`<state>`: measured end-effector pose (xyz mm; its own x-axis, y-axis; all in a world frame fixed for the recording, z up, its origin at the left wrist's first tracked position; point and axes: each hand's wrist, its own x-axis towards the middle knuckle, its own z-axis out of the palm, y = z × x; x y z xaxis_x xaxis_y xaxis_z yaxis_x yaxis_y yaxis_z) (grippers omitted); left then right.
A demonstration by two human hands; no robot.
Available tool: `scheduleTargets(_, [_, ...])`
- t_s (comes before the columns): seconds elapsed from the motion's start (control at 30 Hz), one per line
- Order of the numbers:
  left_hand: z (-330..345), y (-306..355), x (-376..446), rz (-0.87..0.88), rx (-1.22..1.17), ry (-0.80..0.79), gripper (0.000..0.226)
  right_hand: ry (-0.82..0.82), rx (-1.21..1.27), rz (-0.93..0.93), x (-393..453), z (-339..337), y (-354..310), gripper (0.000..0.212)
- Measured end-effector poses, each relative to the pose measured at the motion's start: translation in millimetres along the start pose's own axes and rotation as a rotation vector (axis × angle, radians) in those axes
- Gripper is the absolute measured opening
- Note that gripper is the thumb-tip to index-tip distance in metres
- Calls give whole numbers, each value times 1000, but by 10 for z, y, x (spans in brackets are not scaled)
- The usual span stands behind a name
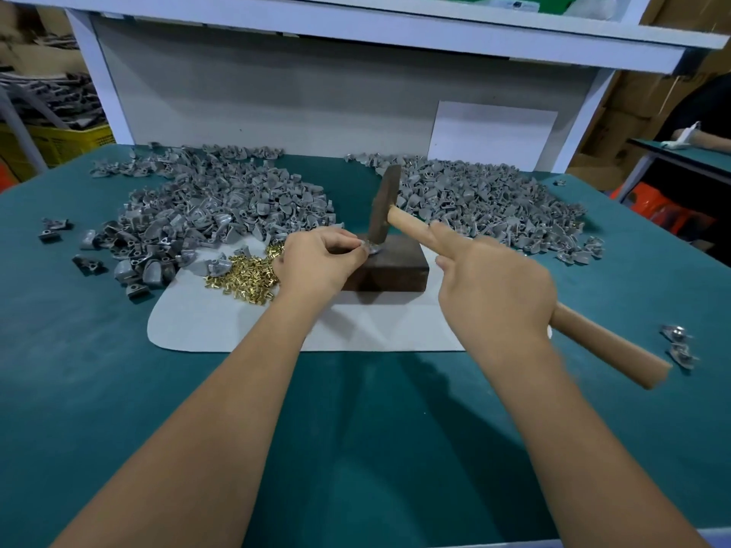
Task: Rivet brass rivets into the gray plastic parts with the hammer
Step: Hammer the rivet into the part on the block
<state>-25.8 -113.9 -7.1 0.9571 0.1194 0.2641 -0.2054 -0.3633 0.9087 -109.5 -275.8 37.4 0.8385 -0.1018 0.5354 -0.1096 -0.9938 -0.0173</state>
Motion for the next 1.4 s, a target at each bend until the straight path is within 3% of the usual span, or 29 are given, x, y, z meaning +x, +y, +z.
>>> scheduleTargets(0.13, [12,-3,-2,3,30,16,25,175,50,63,28,-32,25,39])
scheduleTargets(0.27, [-3,3,-3,11,30,1,24,3,-42,-31,-28,29,37,41])
scheduleTargets(0.47, [2,-6,-7,9,18,2,21,191,107,47,76,-2,35,37])
scheduleTargets(0.73, [-12,-3,-14,15,65,3,26,-102,327,256,122,293,208,14])
scheduleTargets(0.9, [-20,-3,-17,10,95,16,24,-223,201,401,121,356,394,19])
scheduleTargets(1.03, [-19,-17,-9,28,54,-3,22,-314,51,348,132,299,378,25])
scheduleTargets(1.13, [-14,-15,-9,39,37,-2,19,-181,-46,276,221,167,265,38])
scheduleTargets(1.23, [-6,-8,-6,42,38,9,17,-27,240,77,417,95,17,20])
scheduleTargets(1.3, [-15,-11,4,65,40,-2,15,-113,425,-63,543,103,-201,20])
scheduleTargets(1.4, [-40,-29,21,112,21,-38,11,-255,462,-205,651,216,-419,18])
